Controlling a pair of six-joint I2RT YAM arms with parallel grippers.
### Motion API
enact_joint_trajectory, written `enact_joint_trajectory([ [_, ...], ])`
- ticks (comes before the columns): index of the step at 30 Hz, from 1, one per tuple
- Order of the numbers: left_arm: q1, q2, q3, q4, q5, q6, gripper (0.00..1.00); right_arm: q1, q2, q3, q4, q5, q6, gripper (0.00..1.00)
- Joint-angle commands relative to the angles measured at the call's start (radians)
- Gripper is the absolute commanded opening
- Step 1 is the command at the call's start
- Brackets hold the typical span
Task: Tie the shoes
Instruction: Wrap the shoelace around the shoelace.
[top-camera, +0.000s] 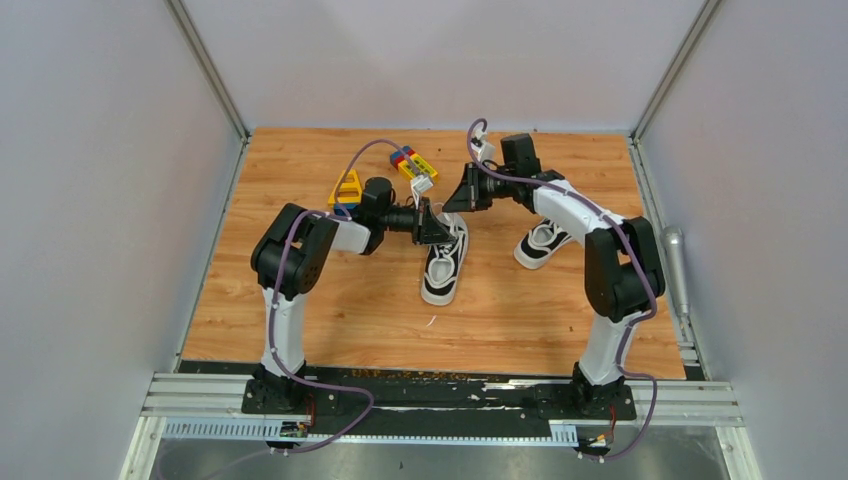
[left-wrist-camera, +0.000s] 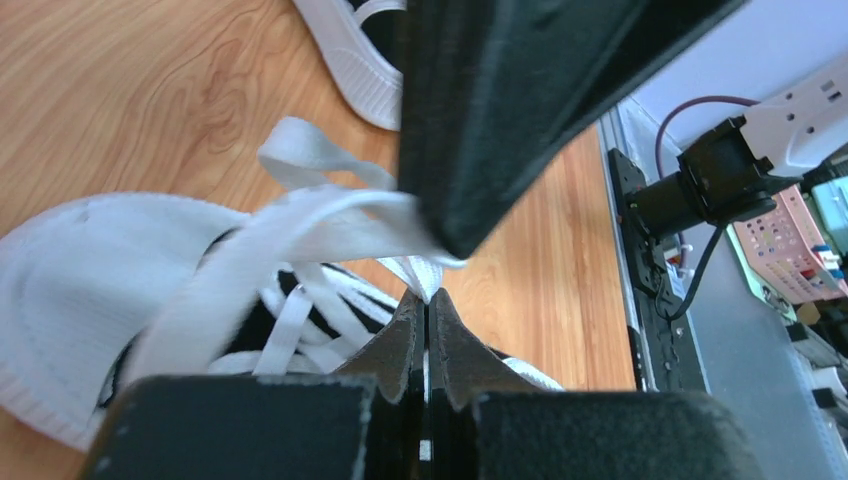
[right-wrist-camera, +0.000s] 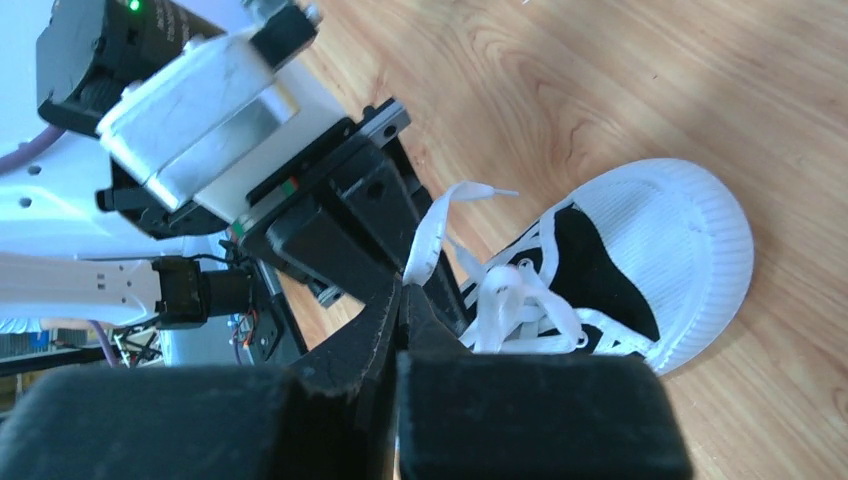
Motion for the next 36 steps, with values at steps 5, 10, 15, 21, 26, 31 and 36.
enact_joint_trajectory([
  [5, 0.015, -0.029, -0.029, -0.063, -0.077, 0.018, 0.00, -0.001, -0.079, -0.027, 0.008, -0.139, -0.041, 0.00],
  [10, 0.015, -0.019, -0.020, -0.077, -0.081, 0.020, 0.00, 0.003, -0.077, -0.024, -0.036, -0.183, -0.111, 0.00],
  [15, 0.015, 0.006, -0.015, -0.009, -0.074, -0.039, 0.00, 0.012, -0.094, -0.051, -0.082, -0.214, -0.186, 0.00],
  [21, 0.017, 0.038, -0.017, 0.127, -0.058, -0.148, 0.00, 0.023, -0.149, -0.121, -0.067, -0.192, -0.258, 0.00],
  [26, 0.017, 0.039, -0.009, 0.107, -0.057, -0.135, 0.00, 0.048, -0.200, -0.153, -0.065, -0.243, -0.402, 0.00],
  [31, 0.017, 0.049, -0.001, 0.076, -0.058, -0.116, 0.00, 0.066, -0.217, -0.162, -0.144, -0.258, -0.578, 0.00],
  [36, 0.017, 0.045, 0.004, 0.050, -0.036, -0.094, 0.00, 0.069, -0.186, -0.170, -0.187, -0.222, -0.646, 0.00],
])
